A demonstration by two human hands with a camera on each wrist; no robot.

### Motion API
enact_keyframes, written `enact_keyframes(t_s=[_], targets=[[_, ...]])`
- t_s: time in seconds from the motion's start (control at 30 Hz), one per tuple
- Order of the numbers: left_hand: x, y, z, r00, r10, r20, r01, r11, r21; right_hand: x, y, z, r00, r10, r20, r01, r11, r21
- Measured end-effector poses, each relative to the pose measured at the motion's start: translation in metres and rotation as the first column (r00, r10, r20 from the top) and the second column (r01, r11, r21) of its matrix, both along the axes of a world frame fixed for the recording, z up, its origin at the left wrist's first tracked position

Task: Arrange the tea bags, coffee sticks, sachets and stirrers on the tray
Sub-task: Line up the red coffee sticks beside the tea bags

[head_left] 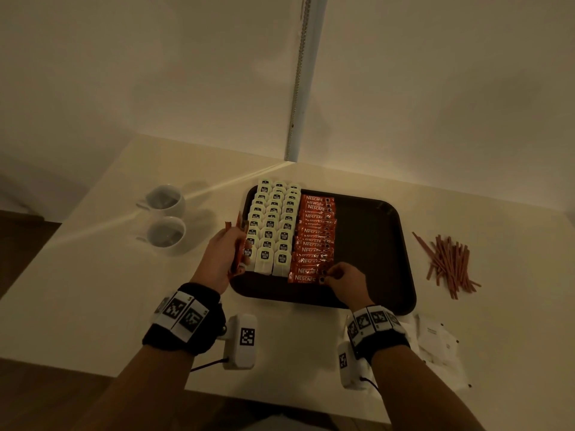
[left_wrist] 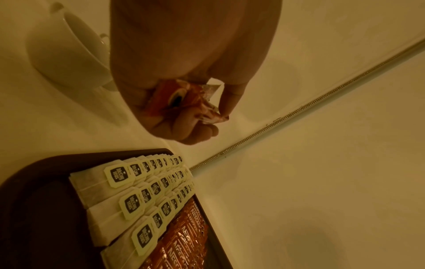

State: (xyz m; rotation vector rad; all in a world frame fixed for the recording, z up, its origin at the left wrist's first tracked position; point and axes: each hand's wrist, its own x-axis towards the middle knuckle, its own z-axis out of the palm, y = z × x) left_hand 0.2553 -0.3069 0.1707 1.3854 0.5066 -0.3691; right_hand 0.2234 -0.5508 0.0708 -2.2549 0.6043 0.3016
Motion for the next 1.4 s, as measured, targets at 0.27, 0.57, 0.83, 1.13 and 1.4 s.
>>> enact_keyframes(t_s=[0.27,0.57,0.83,1.13,1.4], targets=[[-0.003,-0.006,-0.004,0.974,-0.199,0.111,0.184,0.974,0.135,0.002,0.001,0.007,0.996,-0.089,0.011,0.089,0.996,0.028],[0.000,-0.024,0.005,0.920,-0.288,0.266,0.220,0.941,0.257,0.018,0.051,0.096,0.925,0.173,0.337,-0.333,0.795,0.507],[0.004,-0.013,0.010,0.983,-0.163,0.089,0.175,0.972,-0.155,0.019,0.039,0.100,0.857,0.073,0.510,-0.393,0.732,0.556],[0.007,-0.015,0.011,0.912,-0.172,0.373,0.134,0.983,0.125,0.016,0.047,0.102,0.851,0.184,0.491,-0.446,0.748,0.492],[0.004,-0.020,0.004,0.912,-0.189,0.363,0.142,0.978,0.151,0.021,0.048,0.107,0.874,0.337,0.350,-0.466,0.789,0.402]])
